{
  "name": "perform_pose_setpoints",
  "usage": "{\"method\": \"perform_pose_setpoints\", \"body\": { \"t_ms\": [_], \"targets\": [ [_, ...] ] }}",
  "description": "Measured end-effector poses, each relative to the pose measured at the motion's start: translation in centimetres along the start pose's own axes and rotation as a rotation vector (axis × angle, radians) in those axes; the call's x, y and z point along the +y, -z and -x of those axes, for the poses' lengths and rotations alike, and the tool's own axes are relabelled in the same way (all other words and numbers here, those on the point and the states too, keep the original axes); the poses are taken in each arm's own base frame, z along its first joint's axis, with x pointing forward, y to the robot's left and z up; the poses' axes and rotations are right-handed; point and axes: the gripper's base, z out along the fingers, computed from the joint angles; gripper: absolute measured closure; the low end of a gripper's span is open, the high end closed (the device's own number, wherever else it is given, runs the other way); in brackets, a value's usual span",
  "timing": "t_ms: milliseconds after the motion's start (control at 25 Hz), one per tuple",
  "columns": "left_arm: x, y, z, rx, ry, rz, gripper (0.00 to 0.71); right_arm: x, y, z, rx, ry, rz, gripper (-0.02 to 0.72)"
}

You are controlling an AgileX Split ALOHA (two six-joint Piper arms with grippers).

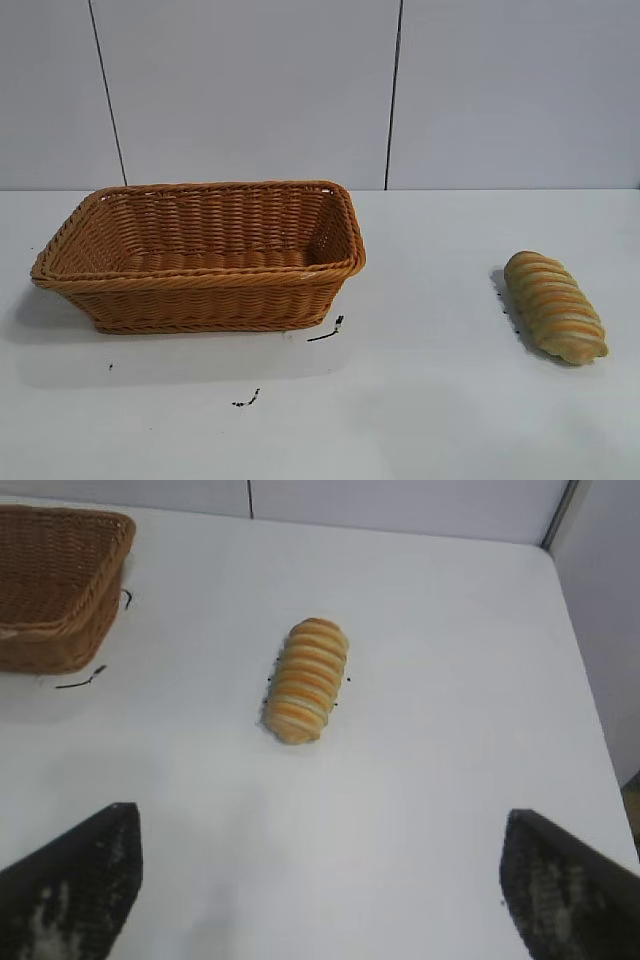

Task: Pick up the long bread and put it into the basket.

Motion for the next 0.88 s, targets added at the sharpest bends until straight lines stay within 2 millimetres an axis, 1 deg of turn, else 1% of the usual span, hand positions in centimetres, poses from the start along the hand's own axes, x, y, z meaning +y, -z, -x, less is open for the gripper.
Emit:
{"method": "perform_pose_setpoints", "body": {
  "t_ms": [80,200,320,440,480,600,640,760,800,880],
  "targets": [
    [0.0,0.0,0.0,0.0,0.0,0.0,0.014,-0.1,-1.9,2.2,0.076,-0.001,0.001,0.01],
    [0.0,0.0,0.0,0.0,0.0,0.0,0.014,-0.2,-5.7,5.1,0.203,-0.005,0.003,0.01],
    [0.0,0.0,0.0,0.0,0.0,0.0,0.014,-0.3,-10.1,7.4,0.323,-0.001,0.006,0.01],
    [0.0,0.0,0.0,0.0,0.0,0.0,0.014,-0.1,-13.7,9.4,0.388,-0.007,0.023,0.01],
    [0.0,0.0,0.0,0.0,0.0,0.0,0.014,0.1,-14.6,10.1,0.393,-0.004,0.029,0.01],
    [0.0,0.0,0.0,0.0,0.0,0.0,0.014,1.0,-18.0,11.6,0.419,0.01,0.045,0.01],
    [0.0,0.0,0.0,0.0,0.0,0.0,0.014,1.3,-18.8,12.1,0.421,0.011,0.048,0.01],
    [0.0,0.0,0.0,0.0,0.0,0.0,0.014,1.7,-22.1,12.8,0.444,-0.03,0.04,0.01],
    [0.0,0.0,0.0,0.0,0.0,0.0,0.014,1.7,-22.9,13.0,0.447,-0.038,0.033,0.01],
    [0.0,0.0,0.0,0.0,0.0,0.0,0.014,1.7,-24.8,13.0,0.466,-0.04,0.022,0.01]
  ]
}}
